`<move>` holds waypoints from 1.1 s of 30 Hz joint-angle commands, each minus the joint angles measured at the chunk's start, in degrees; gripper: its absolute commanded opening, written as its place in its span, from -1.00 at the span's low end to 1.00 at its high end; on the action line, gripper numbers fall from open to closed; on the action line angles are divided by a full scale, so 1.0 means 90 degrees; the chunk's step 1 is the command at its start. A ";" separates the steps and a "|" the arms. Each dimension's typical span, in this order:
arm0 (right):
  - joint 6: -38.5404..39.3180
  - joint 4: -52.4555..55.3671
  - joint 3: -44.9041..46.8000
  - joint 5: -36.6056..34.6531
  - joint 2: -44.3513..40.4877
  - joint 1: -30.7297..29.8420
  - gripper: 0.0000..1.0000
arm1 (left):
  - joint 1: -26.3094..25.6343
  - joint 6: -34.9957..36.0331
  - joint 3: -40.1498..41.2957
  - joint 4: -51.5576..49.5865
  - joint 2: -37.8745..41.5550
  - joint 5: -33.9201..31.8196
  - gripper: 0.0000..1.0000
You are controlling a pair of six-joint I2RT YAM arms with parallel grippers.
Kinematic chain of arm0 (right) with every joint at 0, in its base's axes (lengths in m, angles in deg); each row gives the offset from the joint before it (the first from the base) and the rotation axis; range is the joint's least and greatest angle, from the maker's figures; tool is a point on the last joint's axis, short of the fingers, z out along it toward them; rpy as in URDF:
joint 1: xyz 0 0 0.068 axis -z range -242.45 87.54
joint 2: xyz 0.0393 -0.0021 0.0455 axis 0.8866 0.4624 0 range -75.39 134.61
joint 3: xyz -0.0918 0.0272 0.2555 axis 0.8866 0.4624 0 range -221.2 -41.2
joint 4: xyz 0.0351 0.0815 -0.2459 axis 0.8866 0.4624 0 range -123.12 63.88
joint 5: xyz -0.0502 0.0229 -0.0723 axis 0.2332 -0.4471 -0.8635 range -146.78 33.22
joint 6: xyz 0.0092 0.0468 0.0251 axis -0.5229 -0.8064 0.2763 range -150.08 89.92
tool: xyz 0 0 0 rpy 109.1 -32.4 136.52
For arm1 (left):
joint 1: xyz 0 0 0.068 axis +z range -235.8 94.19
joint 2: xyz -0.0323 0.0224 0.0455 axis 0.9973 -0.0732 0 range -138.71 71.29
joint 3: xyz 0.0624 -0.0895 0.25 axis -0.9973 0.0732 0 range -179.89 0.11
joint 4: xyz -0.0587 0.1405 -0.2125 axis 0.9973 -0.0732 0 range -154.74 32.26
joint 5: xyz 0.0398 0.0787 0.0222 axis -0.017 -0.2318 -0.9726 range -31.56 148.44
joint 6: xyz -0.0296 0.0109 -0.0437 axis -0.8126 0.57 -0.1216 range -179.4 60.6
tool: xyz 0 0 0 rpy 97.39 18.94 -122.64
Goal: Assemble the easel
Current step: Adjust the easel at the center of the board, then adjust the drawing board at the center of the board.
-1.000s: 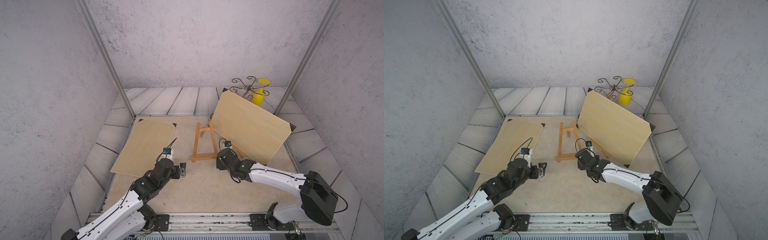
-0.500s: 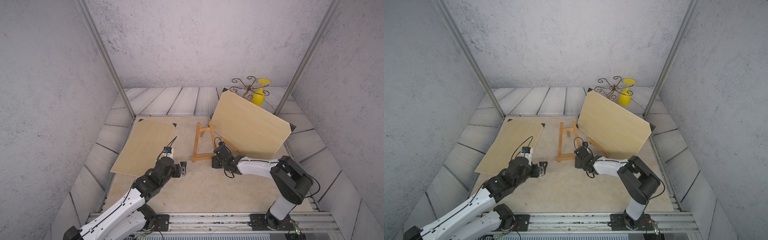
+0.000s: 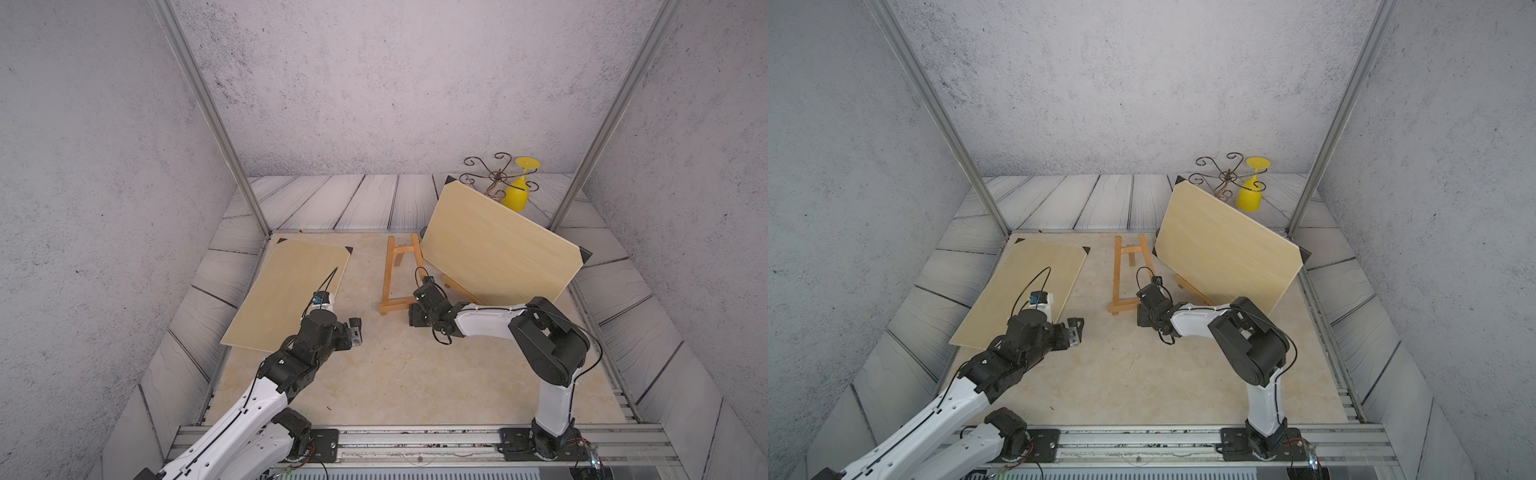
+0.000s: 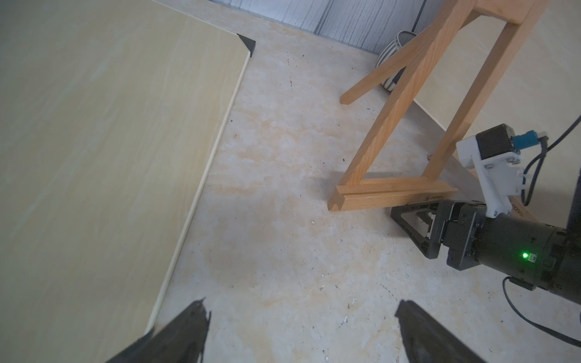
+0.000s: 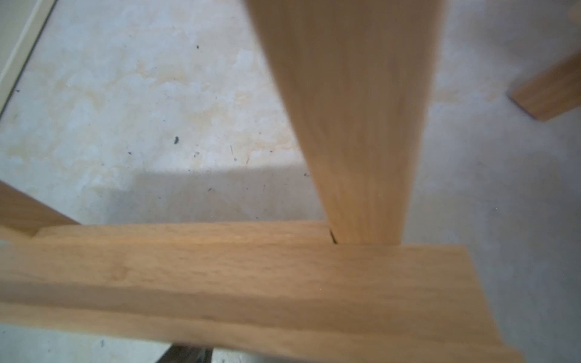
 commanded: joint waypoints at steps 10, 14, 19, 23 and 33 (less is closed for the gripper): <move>-0.0292 0.0858 0.0649 0.0464 -0.1201 -0.0533 0.58 | 0.1974 0.0694 -0.0768 -0.0569 -0.0619 0.0685 0.94; -0.0281 0.0762 0.0611 0.0884 -0.1455 -0.0860 0.64 | 0.2403 0.1012 -0.0808 0.0313 -0.1140 0.0463 0.94; -0.0128 0.0688 0.0273 0.1183 -0.1460 -0.1150 0.73 | 0.2593 0.2065 -0.1729 0.0717 -0.2304 -0.0404 0.93; -0.0045 0.0583 0.0155 0.1295 -0.1470 -0.1288 0.75 | 0.2905 0.3041 -0.2303 0.1221 -0.3410 -0.0842 0.93; 0.0177 0.0380 0.0043 0.1343 -0.1430 -0.1560 0.80 | 0.3971 0.4600 -0.4588 0.0367 -0.6341 0.0254 0.81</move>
